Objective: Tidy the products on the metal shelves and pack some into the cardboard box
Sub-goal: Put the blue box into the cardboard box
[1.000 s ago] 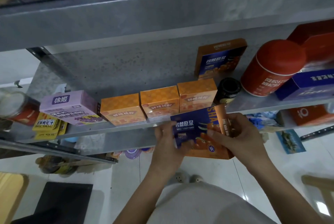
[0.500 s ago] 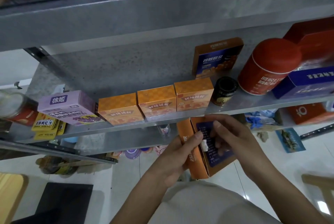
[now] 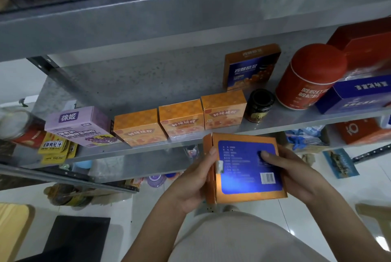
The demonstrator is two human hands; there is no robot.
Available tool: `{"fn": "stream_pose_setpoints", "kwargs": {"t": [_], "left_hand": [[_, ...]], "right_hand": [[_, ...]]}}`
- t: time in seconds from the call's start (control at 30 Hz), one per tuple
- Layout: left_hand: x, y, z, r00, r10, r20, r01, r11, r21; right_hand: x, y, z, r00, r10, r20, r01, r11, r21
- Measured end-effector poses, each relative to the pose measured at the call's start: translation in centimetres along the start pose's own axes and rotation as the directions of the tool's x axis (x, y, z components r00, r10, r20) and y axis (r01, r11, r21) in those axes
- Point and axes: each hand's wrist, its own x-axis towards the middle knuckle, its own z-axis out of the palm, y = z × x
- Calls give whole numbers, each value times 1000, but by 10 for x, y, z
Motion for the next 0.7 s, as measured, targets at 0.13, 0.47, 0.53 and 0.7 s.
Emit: {"fn": "stream_pose_setpoints", "kwargs": {"t": [0.13, 0.47, 0.53, 0.7], "left_hand": [[0, 4, 0, 991, 72, -108, -69, 997, 31], [4, -8, 0, 980, 158, -123, -146, 984, 106], [7, -9, 2, 982, 149, -113, -139, 986, 92], [15, -2, 8, 990, 122, -71, -116, 989, 93]], "right_hand": [[6, 4, 2, 989, -110, -99, 113, 993, 30], [-5, 15, -4, 978, -139, -155, 156, 982, 105], [-12, 18, -11, 977, -139, -160, 161, 978, 135], [-33, 29, -30, 990, -128, -54, 134, 981, 140]]}}
